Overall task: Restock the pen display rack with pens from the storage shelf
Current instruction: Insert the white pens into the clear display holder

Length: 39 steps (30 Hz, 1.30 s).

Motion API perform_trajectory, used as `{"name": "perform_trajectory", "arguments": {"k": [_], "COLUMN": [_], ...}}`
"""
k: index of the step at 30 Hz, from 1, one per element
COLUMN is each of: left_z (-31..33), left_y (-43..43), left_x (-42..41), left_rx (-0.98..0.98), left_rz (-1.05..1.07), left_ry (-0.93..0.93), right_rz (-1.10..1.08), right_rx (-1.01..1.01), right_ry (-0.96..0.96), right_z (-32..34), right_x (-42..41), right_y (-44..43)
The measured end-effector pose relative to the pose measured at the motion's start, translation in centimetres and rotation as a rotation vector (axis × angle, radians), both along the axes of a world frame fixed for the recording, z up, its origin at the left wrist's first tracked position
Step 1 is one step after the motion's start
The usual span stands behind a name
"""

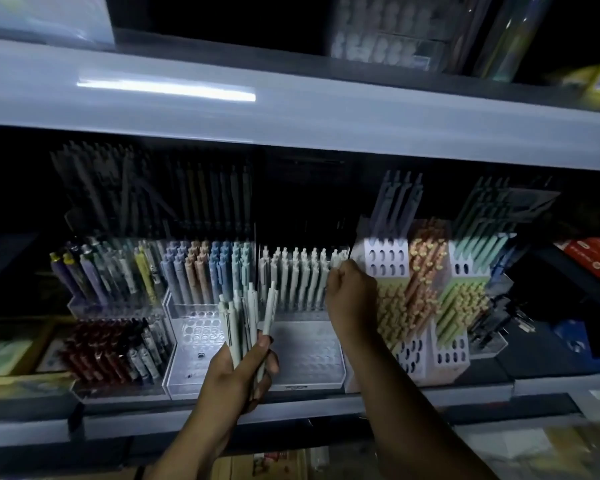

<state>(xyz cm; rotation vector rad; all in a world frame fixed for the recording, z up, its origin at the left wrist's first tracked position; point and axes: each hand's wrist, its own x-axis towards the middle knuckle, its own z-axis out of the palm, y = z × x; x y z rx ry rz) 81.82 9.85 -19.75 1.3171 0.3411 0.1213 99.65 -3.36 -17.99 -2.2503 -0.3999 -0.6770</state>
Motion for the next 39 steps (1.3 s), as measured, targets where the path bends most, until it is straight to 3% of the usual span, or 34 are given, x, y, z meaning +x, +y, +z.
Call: {"name": "perform_trajectory", "arguments": {"k": [18,28,32,39], "left_z": [-0.1,-0.7,-0.9,-1.1], "left_y": [0.1,-0.6,-0.9,-1.6], "left_x": [1.0,0.6,0.7,1.7], "left_rx": [-0.025,-0.021,-0.009,0.004], "left_rz": [0.041,0.033,0.016,0.046], "left_ry": [-0.028,-0.038,-0.023,-0.01], "right_rz": [-0.092,-0.115,-0.042,0.459], "right_rx": [-0.24,-0.186,-0.06,0.339], "right_ry": [0.285,0.244,0.266,0.565], "right_z": [-1.8,-2.3,-1.8,1.5], "right_x": [1.3,0.8,-1.5,-6.7], "right_y": [-0.1,-0.1,-0.4,0.6]}}
